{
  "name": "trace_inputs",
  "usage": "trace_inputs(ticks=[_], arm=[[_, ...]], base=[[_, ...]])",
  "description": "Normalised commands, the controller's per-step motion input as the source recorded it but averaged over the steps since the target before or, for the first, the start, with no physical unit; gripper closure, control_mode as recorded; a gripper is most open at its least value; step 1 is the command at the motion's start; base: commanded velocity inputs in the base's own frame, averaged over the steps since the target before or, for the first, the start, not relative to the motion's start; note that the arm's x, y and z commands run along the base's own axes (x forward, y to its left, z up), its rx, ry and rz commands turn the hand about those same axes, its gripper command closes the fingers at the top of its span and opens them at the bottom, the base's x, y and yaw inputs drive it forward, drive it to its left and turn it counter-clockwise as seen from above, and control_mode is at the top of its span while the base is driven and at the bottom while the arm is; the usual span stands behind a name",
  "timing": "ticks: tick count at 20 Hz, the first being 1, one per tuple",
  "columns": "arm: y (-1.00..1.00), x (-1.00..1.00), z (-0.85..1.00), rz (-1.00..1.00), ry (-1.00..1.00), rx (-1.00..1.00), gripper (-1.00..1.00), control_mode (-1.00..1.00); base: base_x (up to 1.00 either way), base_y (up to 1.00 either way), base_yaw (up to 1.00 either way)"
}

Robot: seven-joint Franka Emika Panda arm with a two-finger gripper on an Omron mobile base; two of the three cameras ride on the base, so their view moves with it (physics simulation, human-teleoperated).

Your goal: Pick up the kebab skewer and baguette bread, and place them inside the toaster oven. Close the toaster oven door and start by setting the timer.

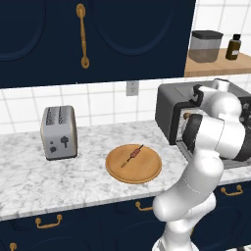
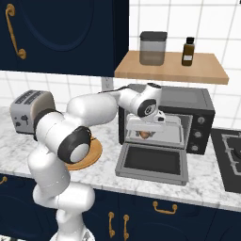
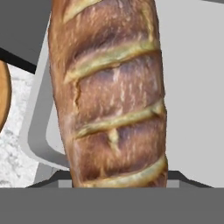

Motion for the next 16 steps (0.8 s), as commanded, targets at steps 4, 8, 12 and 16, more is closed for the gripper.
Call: trace_inputs(ticks=[4,8,12,16], arm=[[0.0,0.26,-0.18,0.0,0.0,0.0,1.0,-1.0],[0.0,0.26,-0.02,0.0,0.0,0.0,1.0,-1.0],[0.0,0.01,-0.11,0.0,0.0,0.0,1.0,-1.0],[0.0,-0.11,-0.11,0.0,0.0,0.0,-1.0,-1.0]], base=[[0.0,0.0,0.0],[0.0,0.0,0.0],[0.0,0.0,0.0],[0.0,0.0,0.0]])
